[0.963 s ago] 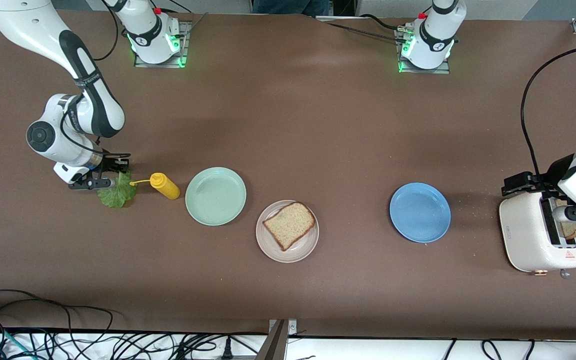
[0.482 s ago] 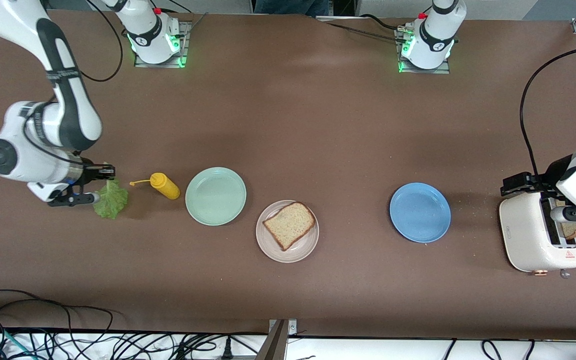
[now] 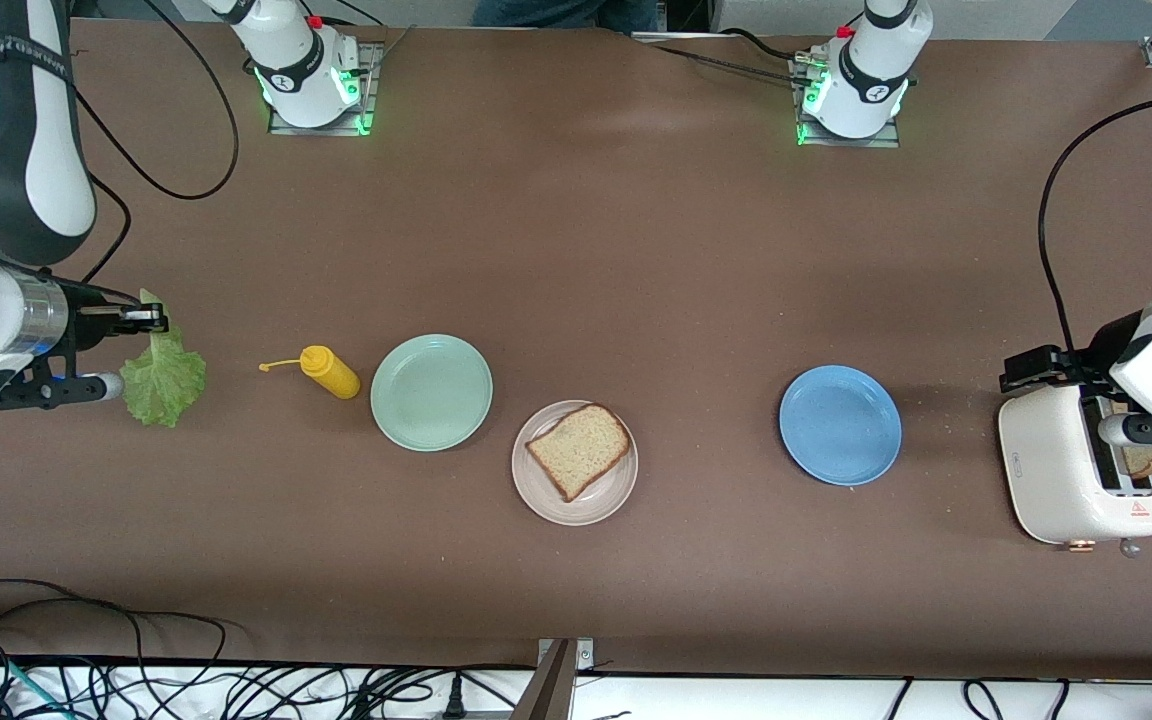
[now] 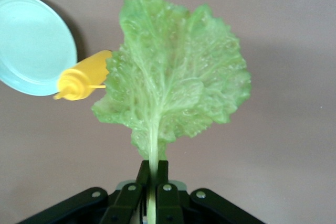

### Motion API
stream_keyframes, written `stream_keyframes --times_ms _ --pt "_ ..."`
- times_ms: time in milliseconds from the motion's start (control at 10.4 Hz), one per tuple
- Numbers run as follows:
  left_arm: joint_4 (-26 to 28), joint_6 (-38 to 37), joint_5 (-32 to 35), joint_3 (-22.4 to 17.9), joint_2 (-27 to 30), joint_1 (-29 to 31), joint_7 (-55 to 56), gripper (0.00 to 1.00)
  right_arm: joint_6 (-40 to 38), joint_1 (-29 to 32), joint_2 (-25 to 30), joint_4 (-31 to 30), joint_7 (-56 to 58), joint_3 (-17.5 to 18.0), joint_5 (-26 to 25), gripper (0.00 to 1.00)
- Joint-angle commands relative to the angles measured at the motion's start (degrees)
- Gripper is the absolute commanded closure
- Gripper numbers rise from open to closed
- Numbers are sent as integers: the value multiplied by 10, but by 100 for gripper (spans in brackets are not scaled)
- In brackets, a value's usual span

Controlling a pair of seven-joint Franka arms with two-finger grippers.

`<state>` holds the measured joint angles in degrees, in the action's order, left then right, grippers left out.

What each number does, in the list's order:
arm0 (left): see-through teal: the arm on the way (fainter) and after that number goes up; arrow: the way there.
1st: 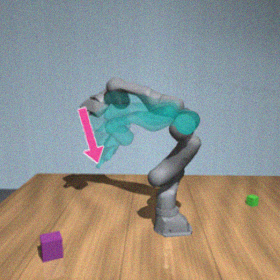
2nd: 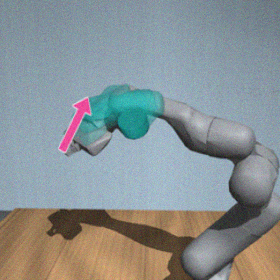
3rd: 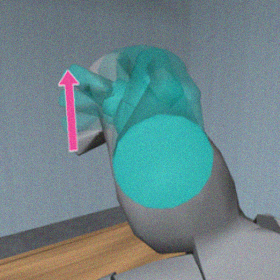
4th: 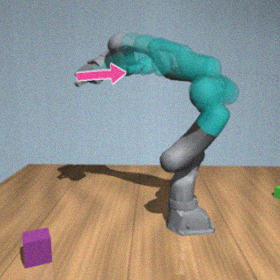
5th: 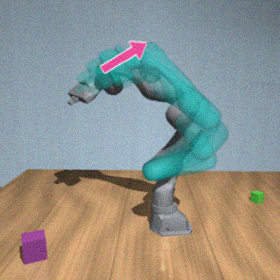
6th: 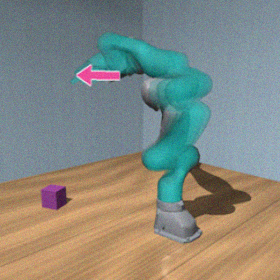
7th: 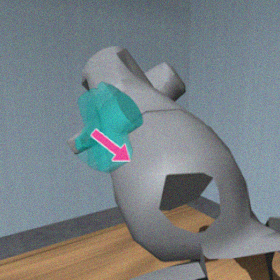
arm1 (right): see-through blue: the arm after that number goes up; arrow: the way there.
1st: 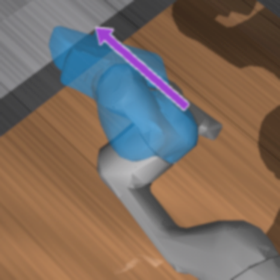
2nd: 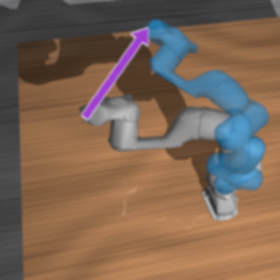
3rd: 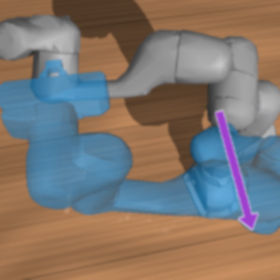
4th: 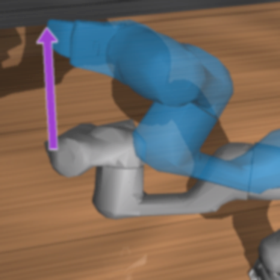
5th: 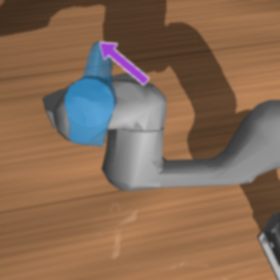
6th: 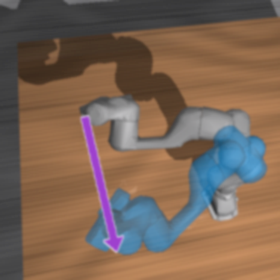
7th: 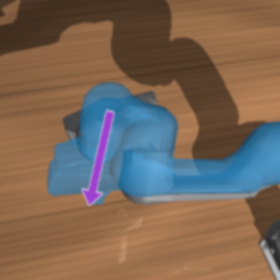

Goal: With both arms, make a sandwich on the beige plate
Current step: 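Lift the lettuce and carry it over the beige plate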

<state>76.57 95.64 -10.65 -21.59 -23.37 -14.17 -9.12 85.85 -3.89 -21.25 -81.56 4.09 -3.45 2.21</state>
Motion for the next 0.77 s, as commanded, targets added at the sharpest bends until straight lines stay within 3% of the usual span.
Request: stream_keyframes --times_ms 0,385,674 --pt "8 9 18 1 6 -4 8 0 -20 -50 -13 42 -118 -1 29 92" --pt "8 8 18 1 6 -3 8 0 42 -124 -24 56 -309 -1 116 92" --pt "8 8 18 1 6 -3 8 0 177 -222 -69 56 -478 -1 146 92"
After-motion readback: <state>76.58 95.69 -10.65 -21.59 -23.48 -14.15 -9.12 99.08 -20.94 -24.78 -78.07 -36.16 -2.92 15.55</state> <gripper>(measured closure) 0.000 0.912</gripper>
